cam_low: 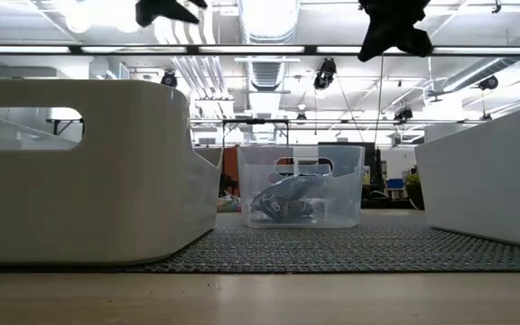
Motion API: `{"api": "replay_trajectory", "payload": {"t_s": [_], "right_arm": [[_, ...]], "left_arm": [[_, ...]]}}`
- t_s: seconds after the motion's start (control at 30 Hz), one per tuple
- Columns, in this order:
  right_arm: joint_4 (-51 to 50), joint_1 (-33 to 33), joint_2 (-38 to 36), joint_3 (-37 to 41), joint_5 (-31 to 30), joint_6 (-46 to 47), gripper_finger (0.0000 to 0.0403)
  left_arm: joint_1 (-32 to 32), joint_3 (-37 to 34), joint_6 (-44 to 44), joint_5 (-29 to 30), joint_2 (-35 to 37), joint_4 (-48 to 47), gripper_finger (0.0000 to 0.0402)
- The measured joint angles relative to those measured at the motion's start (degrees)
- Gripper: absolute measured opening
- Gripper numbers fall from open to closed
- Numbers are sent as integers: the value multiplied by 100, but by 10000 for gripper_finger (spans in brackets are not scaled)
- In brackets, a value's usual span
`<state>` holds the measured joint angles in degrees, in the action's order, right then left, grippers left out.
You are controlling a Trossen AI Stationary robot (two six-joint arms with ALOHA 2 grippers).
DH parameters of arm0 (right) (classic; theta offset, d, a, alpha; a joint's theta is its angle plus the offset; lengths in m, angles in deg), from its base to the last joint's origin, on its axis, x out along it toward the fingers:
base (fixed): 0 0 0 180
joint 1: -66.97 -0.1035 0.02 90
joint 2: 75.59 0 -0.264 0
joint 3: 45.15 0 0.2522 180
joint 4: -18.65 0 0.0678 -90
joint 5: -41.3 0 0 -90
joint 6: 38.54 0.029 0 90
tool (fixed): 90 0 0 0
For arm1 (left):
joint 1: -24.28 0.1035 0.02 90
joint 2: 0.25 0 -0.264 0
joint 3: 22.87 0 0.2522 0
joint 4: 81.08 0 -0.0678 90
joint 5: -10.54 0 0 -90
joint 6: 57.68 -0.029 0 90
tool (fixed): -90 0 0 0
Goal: Pick and place Granola Bars by type
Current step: Put the blue granola bar into the transparent bin
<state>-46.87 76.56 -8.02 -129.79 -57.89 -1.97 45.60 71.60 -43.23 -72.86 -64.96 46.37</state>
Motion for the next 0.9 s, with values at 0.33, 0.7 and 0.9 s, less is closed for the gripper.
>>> {"api": "replay_trajectory", "payload": {"t_s": [0.33,0.7,0.9], "right_arm": [[-12,0,-21,10,12,8,9],[-45,-4,-87,11,22,-14,8],[-109,-4,-87,24,26,-14,9]], "left_arm": [[520,1192,-427,-137,-1277,-918,188],[1310,2178,-39,-662,-2466,-1422,188],[1465,2256,-228,-858,-3001,-1531,188]]}}
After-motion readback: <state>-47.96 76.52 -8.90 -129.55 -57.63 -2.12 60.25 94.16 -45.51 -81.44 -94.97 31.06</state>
